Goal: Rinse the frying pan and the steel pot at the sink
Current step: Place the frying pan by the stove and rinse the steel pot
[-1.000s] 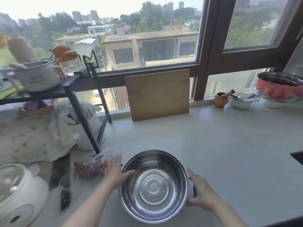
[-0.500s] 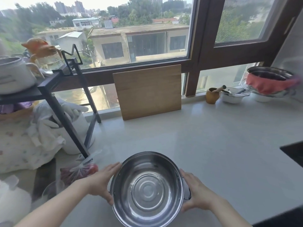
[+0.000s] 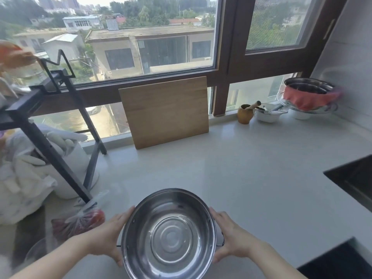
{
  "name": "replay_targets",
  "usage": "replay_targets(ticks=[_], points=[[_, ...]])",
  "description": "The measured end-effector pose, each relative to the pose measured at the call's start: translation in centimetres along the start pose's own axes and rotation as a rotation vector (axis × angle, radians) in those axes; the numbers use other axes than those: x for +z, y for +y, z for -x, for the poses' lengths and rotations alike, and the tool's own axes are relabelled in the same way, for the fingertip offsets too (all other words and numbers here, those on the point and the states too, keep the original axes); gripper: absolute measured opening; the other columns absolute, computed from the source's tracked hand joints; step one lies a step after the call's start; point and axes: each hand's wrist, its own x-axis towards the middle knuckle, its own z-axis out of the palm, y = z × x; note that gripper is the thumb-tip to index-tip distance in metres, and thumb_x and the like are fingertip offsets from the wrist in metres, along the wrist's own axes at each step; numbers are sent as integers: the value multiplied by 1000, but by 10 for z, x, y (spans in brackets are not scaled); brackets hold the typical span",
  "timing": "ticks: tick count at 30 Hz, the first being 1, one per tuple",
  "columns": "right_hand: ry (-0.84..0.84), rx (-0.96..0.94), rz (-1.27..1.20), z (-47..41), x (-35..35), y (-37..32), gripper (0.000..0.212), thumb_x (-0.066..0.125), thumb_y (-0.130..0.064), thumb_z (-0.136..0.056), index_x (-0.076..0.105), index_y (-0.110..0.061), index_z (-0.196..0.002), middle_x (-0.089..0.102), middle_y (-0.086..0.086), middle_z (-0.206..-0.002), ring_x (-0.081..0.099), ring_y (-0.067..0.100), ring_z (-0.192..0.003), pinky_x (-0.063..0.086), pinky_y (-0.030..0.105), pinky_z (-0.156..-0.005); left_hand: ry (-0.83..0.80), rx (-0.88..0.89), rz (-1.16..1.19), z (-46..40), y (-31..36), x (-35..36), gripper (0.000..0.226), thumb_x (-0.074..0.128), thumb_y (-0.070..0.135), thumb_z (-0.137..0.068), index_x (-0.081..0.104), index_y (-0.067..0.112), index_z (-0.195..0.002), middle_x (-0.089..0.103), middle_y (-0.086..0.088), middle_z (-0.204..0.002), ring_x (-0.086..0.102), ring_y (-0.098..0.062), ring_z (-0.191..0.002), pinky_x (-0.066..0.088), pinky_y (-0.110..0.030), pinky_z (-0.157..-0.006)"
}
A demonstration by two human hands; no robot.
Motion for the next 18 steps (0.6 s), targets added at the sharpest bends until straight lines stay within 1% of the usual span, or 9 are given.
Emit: replay_targets(ticks=[3,5,7,9,11,13,16,18], points=[[9,-7,-24,3,-6,1,137,73,-80,-34,-16,-59,-135,22,-18,-132,32,1,-128,28,13,-105,-2,26,-49,-4,10,-4,162,80,80,-38,-23,26,-150,6,4,-162,4,-10,-148,5,-17,-118],[38,-19,-33,8,-16,3,137,76,-78,-35,-14,-59,-137,21,-22,-130,29,-3,-129,24,9,-105,12,49,-69,-10,21,-12,159,81,78,-39,-25,30,-147,10,6,-159,8,-8,-146,8,-16,-116],[77,-5,-46,17,-31,8,140,79,-76,-35,-12,-59,-140,22,-24,-131,26,-6,-130,23,11,-106,11,70,-90,-21,39,-27,159,83,74,-41,-24,30,-149,12,8,-156,9,-8,-145,11,-19,-117],[117,28,-49,28,-51,15,140,85,-69,-38,-10,-60,-141,24,-23,-130,26,-6,-130,25,14,-107,6,96,-121,-39,61,-45,160,83,73,-41,-23,28,-152,15,9,-153,11,-9,-143,14,-22,-117],[166,68,-55,44,-73,26,140,89,-60,-42,-8,-59,-143,27,-20,-130,28,-3,-127,26,15,-106,8,146,-165,-61,91,-62,159,83,74,-41,-22,29,-152,20,10,-151,15,-9,-141,16,-20,-114],[218,107,-67,65,-97,42,136,92,-51,-47,-7,-62,-140,29,-16,-130,31,0,-125,27,14,-103,-4,200,-205,-87,127,-76,158,83,73,-42,-20,25,-152,21,8,-150,17,-10,-140,15,-17,-111],[307,160,-78,105,-132,71,128,91,-49,-49,-10,-75,-123,29,-16,-130,33,1,-122,27,15,-100,-19,279,-251,-127,192,-89,159,82,72,-40,-17,21,-154,23,5,-151,17,-11,-140,15,-15,-109],[371,192,-91,134,-156,94,127,92,-46,-49,-10,-77,-118,29,-17,-130,33,1,-123,26,15,-100,-12,338,-277,-155,240,-91,158,80,73,-38,-15,22,-154,25,4,-151,19,-11,-139,16,-14,-107]])
